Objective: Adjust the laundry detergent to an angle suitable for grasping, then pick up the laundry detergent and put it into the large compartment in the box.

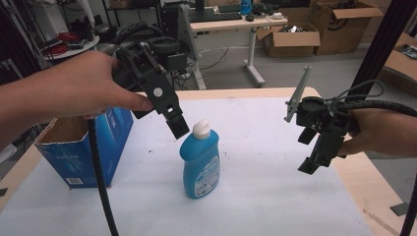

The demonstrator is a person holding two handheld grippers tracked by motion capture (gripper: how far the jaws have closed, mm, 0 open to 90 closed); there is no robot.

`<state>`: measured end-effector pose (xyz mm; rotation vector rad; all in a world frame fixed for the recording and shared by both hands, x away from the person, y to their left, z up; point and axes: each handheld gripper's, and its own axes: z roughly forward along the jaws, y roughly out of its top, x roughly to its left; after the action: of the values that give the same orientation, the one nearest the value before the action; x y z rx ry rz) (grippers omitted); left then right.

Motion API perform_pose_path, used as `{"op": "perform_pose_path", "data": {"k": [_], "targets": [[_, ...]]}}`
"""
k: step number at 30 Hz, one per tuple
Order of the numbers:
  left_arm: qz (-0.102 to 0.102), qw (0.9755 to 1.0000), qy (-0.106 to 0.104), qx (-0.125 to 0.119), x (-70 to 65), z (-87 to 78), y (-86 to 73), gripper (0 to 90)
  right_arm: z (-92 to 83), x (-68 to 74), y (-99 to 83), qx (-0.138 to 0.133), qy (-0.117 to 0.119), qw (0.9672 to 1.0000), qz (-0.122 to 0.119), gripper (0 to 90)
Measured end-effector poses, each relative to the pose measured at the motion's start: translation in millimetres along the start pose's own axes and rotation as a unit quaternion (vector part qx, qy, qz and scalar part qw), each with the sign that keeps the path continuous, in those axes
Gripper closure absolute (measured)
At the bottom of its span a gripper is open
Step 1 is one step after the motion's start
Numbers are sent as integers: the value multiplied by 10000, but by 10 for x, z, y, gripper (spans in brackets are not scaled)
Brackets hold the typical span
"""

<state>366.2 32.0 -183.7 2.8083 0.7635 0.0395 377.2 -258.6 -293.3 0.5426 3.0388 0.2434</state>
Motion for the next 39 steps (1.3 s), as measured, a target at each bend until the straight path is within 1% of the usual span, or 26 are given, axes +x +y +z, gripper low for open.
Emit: {"op": "perform_pose_path", "data": {"k": [4,7,11,13,14,15,17,18,19,20,21,24,27,32,34,37,39], "targets": [[-48,10000,67,47,-2,8,13,201,6,-2,20,-29,3,10000,-32,184],[-102,9999,60,1,1,14,30,201,11,-10,44,-10,13,10000,-60,184],[-154,9998,96,-9,1,17,50,201,3,-36,62,-74,2,10000,-59,184],[-299,9995,105,-47,7,33,83,202,0,-46,66,-58,-1,10000,-68,184],[-342,9993,114,-23,9,50,100,202,0,-51,67,-57,-9,10000,-79,184],[-342,9993,114,-23,9,50,100,201,0,-51,67,-57,-9,10000,-79,184],[-476,9987,158,20,6,103,166,198,5,-57,67,-48,2,10000,-79,184],[-476,9987,158,20,6,103,166,196,5,-57,67,-48,2,10000,-79,184],[-601,9980,191,32,11,137,209,197,8,-60,63,-56,8,9999,-94,185],[-601,9980,191,32,11,137,209,197,8,-60,63,-56,8,9999,-94,185],[-673,9975,224,35,16,159,230,197,12,-64,56,-57,5,10000,-75,185],[-821,9964,209,43,12,259,296,196,14,-74,43,-67,2,10000,-66,185],[-825,9965,137,68,-1,376,363,194,25,-92,9,-42,16,10000,-25,185],[-866,9961,132,62,19,440,399,194,47,-105,-16,-42,31,10000,-11,185],[-926,9956,135,55,34,491,405,191,61,-111,-26,-45,45,10000,11,184],[-898,9959,115,66,36,522,402,191,65,-116,-28,-40,48,10000,3,185],[-837,9964,109,89,40,568,399,191,75,-126,-30,-51,62,10000,-10,185]]}}
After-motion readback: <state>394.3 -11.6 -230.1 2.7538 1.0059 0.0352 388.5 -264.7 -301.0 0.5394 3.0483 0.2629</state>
